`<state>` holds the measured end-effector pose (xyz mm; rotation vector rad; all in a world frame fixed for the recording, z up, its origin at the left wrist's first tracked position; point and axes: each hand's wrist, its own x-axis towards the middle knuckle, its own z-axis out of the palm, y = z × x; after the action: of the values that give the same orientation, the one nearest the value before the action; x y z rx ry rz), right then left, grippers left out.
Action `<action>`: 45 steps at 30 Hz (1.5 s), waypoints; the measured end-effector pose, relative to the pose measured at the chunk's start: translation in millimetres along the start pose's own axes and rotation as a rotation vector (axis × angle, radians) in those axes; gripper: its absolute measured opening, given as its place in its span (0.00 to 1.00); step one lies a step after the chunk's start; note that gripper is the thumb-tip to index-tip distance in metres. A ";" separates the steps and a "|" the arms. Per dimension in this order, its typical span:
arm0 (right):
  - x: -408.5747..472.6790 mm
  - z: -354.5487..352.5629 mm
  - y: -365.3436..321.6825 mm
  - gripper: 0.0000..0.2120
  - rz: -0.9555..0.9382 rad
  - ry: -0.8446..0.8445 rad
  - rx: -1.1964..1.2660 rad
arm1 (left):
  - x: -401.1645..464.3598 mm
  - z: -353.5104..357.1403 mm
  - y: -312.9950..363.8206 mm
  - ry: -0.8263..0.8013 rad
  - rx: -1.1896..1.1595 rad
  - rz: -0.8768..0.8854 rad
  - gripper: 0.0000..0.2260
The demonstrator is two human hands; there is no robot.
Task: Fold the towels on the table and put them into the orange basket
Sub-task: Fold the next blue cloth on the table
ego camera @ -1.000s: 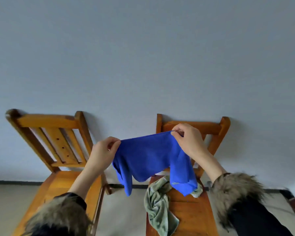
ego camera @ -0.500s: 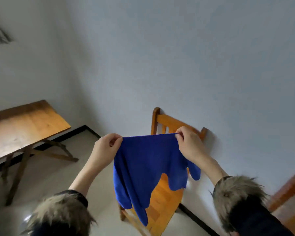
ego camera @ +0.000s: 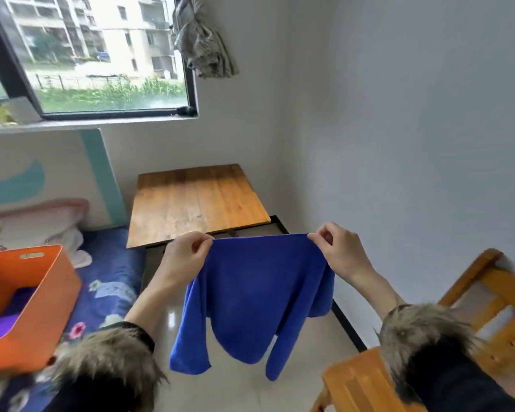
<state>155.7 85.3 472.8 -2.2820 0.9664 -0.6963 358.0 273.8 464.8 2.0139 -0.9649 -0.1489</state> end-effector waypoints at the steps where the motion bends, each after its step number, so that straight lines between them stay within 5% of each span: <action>1: 15.1 13.2 -4.8 0.10 -0.025 -0.023 -0.010 | 11.2 -5.3 -10.0 0.037 0.008 -0.013 0.07; 13: 206.2 138.7 -25.5 0.07 -0.200 -0.290 0.032 | 160.9 -35.2 -110.0 0.249 0.134 -0.143 0.06; 21: 320.0 212.9 -21.5 0.07 -0.126 -0.428 0.000 | 256.0 -30.4 -176.1 0.143 0.154 -0.253 0.05; 45: 630.9 417.7 -17.2 0.08 0.056 -0.347 -0.328 | 612.3 8.1 -384.8 -0.126 0.116 -0.304 0.07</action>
<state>814.6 -262.6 339.8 -2.5309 1.0271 -0.1107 999.7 -25.8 318.0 2.2731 -0.7528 -0.3974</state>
